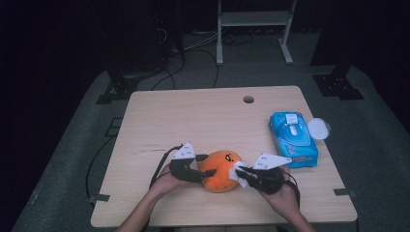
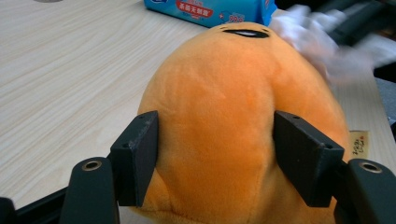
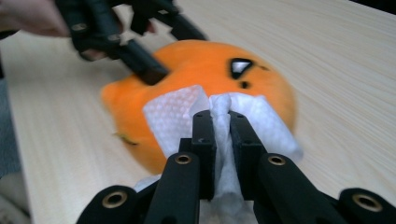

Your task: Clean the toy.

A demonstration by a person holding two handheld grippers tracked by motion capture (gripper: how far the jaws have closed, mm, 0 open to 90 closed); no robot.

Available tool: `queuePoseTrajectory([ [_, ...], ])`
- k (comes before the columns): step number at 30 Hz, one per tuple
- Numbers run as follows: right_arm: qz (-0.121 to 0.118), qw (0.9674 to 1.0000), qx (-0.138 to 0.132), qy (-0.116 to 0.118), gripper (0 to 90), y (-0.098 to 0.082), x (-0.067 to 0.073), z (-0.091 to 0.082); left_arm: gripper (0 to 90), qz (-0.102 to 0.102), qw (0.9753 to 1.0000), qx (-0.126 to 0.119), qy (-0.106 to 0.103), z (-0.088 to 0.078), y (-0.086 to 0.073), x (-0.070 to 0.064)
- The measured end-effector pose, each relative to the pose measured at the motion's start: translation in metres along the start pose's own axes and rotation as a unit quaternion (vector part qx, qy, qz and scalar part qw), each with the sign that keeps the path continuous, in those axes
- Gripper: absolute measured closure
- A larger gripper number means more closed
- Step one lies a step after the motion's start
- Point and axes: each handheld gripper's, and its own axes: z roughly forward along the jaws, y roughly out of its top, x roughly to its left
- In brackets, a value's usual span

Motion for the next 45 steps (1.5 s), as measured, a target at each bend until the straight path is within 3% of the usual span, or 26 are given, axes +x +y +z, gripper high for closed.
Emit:
queuePoseTrajectory([
  [1, 0.018, 0.9998, -0.006, -0.009, 81.9, -0.002, -0.011, -0.001, 32.8, 0.002, 1.0000, 0.000, -0.004, 0.001, 0.001, -0.001],
  [4, 0.032, 0.9990, -0.009, -0.030, 81.9, -0.003, -0.022, -0.001, 32.6, 0.008, 1.0000, 0.000, -0.005, 0.001, 0.001, -0.002],
  [6, 0.049, 0.9983, -0.007, -0.031, 81.9, -0.004, -0.029, -0.001, 29.8, 0.006, 1.0000, 0.004, -0.003, 0.001, 0.003, -0.003],
  [8, 0.045, 0.9988, -0.006, -0.019, 81.9, -0.005, -0.021, 0.001, 16.9, -0.004, 0.9999, 0.009, -0.010, -0.002, 0.009, -0.004],
  [10, 0.040, 0.9991, -0.004, -0.016, 81.8, -0.004, -0.016, 0.002, 14.8, -0.004, 0.9997, 0.009, -0.020, -0.004, 0.014, -0.007],
  [12, 0.031, 0.9995, -0.010, 0.000, 81.8, -0.003, 0.000, 0.000, 18.3, 0.000, 0.9996, 0.018, -0.022, -0.001, 0.014, -0.010],
  [14, 0.018, 0.9997, -0.015, -0.001, 81.8, -0.001, 0.007, -0.001, 21.2, 0.018, 0.9994, 0.022, -0.020, 0.001, 0.011, -0.011],
  [17, 0.022, 0.9994, -0.027, 0.004, 81.8, 0.001, 0.007, -0.004, 23.4, 0.024, 0.9993, 0.021, -0.020, 0.000, 0.009, -0.012],
  [18, 0.031, 0.9986, -0.041, 0.016, 81.8, 0.002, 0.003, -0.004, 24.8, 0.029, 0.9991, 0.023, -0.021, 0.000, 0.008, -0.013],
  [20, 0.040, 0.9981, -0.045, 0.015, 81.9, 0.002, 0.000, -0.004, 25.4, 0.047, 0.9984, 0.027, -0.018, 0.002, 0.008, -0.018],
  [21, 0.040, 0.9981, -0.045, 0.015, 81.9, 0.002, 0.000, -0.004, 26.2, 0.047, 0.9984, 0.027, -0.018, 0.002, 0.008, -0.018],
  [24, 0.060, 0.9975, -0.036, -0.010, 81.9, -0.003, -0.016, -0.002, 26.2, 0.061, 0.9976, 0.026, -0.020, 0.004, 0.010, -0.022],
  [27, 0.058, 0.9976, -0.028, -0.026, 81.9, -0.005, -0.021, -0.001, 26.2, 0.076, 0.9966, 0.023, -0.018, 0.007, 0.010, -0.028],
  [29, 0.061, 0.9974, -0.032, -0.022, 81.9, -0.004, -0.020, -0.001, 26.2, 0.083, 0.9961, 0.025, -0.019, 0.007, 0.011, -0.029],
  [31, 0.046, 0.9977, -0.050, -0.001, 81.8, 0.002, -0.007, -0.003, 26.2, 0.091, 0.9953, 0.022, -0.021, 0.008, 0.011, -0.031],
  [34, 0.034, 0.9982, -0.049, 0.007, 81.4, 0.006, 0.000, -0.001, 26.2, 0.100, 0.9944, 0.023, -0.024, 0.010, 0.012, -0.034],
  [36, 0.034, 0.9983, -0.046, 0.005, 81.4, 0.005, -0.001, 0.000, 26.2, 0.100, 0.9945, 0.023, -0.023, 0.011, 0.012, -0.035],
  [38, 0.050, 0.9978, -0.042, 0.002, 81.7, 0.001, -0.008, 0.000, 26.2, 0.098, 0.9947, 0.022, -0.024, 0.012, 0.013, -0.035],
  [40, 0.060, 0.9974, -0.036, -0.014, 81.6, -0.002, -0.017, 0.000, 26.2, 0.104, 0.9941, 0.020, -0.026, 0.013, 0.013, -0.036],
  [44, 0.060, 0.9973, -0.041, -0.009, 81.5, 0.001, -0.013, 0.000, 25.9, 0.104, 0.9939, 0.019, -0.029, 0.014, 0.013, -0.037],
  [45, 0.054, 0.9973, -0.050, 0.005, 81.5, 0.005, -0.007, 0.002, 25.7, 0.108, 0.9935, 0.018, -0.030, 0.015, 0.013, -0.038],
])
